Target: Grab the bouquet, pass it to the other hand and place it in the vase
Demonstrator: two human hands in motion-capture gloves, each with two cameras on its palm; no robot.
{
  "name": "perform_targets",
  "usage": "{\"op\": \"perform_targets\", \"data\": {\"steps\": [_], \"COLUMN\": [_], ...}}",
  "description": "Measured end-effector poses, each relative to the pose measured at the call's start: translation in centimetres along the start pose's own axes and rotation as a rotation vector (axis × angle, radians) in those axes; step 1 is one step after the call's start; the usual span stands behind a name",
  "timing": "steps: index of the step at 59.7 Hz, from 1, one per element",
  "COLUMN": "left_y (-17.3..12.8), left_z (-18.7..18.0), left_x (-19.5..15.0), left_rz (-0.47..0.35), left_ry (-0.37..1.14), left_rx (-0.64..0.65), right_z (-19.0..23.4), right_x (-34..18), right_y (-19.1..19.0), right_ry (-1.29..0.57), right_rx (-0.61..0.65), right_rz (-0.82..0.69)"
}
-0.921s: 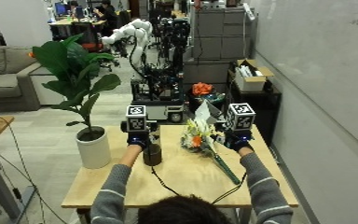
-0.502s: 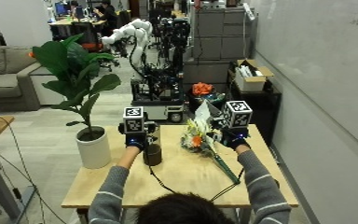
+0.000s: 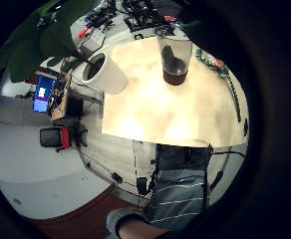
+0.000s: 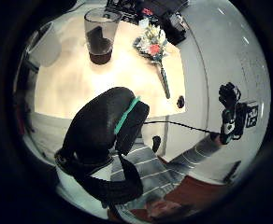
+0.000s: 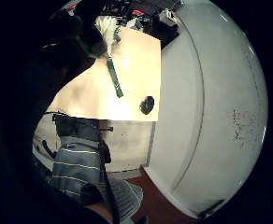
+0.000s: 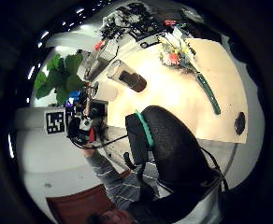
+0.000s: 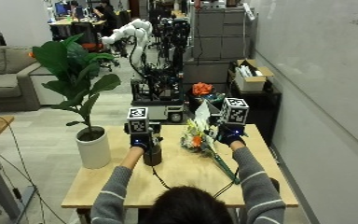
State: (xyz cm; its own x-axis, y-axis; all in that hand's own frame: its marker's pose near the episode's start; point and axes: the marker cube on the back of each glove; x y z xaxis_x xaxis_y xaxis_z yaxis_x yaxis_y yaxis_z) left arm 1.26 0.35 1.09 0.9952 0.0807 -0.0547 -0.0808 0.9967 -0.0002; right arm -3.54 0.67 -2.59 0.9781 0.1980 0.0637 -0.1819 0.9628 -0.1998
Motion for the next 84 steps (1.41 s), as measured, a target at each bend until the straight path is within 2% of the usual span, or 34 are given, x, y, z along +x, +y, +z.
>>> {"op": "perform_targets", "data": {"steps": [2, 4, 14, 27, 38, 42, 43, 47, 50, 58, 67, 70, 74, 80, 84], "left_y": [-0.3, -0.5, -0.3, -1.0, -0.5, -1.2, -1.3, -1.9, -2.1, -2.8, -2.0, -2.3, -2.3, -2.4, -2.7], "left_z": [0.3, 0.5, 1.3, 2.9, 3.4, 4.1, 4.2, 4.9, 5.3, 6.3, 6.2, 6.5, 6.7, 7.1, 7.4], "left_x": [0.2, 0.5, 1.7, 2.8, 3.0, 3.0, 3.0, 2.8, 2.6, 2.4, 2.5, 2.5, 2.2, 2.0, 1.9], "left_rz": [0.006, 0.012, 0.060, 0.113, 0.120, 0.125, 0.125, 0.124, 0.121, 0.115, 0.118, 0.115, 0.114, 0.113, 0.104], "left_ry": [0.001, 0.005, 0.045, 0.070, 0.082, 0.090, 0.094, 0.095, 0.091, 0.096, 0.110, 0.111, 0.101, 0.106, 0.106], "left_rx": [0.005, 0.008, 0.018, 0.030, 0.011, 0.008, 0.006, -0.012, -0.021, -0.038, -0.045, -0.045, -0.051, -0.056, -0.056], "right_z": [-0.4, -0.8, -1.7, 1.4, 8.5, 11.4, 12.1, 13.4, 14.4, 19.0, 23.4, 24.5, 25.9, 27.4, 27.9], "right_x": [0.1, 0.4, 2.6, 5.9, 9.6, 10.4, 10.7, 11.3, 11.4, 11.8, 12.0, 12.0, 12.1, 12.8, 12.4], "right_y": [-1.2, -2.0, -5.1, -8.6, -12.8, -12.4, -12.7, -12.5, -11.8, -12.4, -12.8, -13.1, -12.8, -13.5, -13.5], "right_ry": [-0.002, -0.007, -0.094, -0.088, -0.118, -0.158, -0.163, -0.155, -0.155, -0.141, -0.103, -0.086, -0.071, -0.024, 0.012], "right_rx": [0.093, 0.124, 0.145, 0.193, 0.069, -0.119, -0.114, 0.042, 0.082, 0.040, -0.054, -0.056, -0.122, -0.115, -0.150], "right_rz": [-0.052, -0.051, 0.041, 0.170, 0.265, 0.330, 0.332, 0.339, 0.333, 0.315, 0.333, 0.320, 0.348, 0.391, 0.336]}}
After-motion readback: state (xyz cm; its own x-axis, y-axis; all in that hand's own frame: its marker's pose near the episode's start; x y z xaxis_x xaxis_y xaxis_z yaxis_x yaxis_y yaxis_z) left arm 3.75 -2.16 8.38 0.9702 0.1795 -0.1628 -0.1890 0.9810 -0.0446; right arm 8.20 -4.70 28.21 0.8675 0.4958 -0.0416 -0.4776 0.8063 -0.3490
